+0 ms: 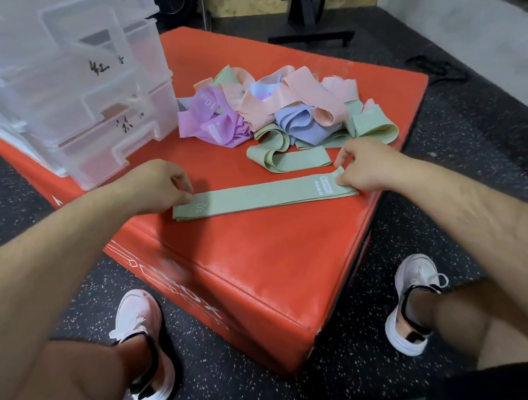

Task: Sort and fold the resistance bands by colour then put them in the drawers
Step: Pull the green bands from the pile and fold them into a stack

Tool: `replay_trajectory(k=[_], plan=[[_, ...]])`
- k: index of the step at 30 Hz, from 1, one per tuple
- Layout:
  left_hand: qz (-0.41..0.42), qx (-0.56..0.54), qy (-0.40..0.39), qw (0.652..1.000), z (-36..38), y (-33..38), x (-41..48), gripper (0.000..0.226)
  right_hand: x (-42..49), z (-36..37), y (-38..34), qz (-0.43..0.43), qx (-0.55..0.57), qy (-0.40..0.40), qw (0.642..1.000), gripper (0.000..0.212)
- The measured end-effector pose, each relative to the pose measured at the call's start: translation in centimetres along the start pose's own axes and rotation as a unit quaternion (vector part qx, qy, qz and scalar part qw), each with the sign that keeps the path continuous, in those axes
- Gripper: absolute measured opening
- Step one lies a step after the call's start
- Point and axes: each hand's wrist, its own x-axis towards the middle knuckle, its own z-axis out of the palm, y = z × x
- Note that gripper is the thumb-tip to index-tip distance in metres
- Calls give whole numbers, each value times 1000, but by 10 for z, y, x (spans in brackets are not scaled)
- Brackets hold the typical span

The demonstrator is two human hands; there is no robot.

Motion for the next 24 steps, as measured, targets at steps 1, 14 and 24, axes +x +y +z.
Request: replay_trajectory(k=[1, 14, 24], plan=[[7, 3, -2, 1000, 0, 0, 0, 8, -1, 1, 2, -5, -12, 1, 1000, 23], [112, 30, -38, 993, 3, 8, -18, 49, -18, -5, 12, -150, -133, -75, 977, 54], [107, 66, -55, 991, 7, 17, -5, 51, -21, -4, -1, -168, -182, 2, 969, 55]])
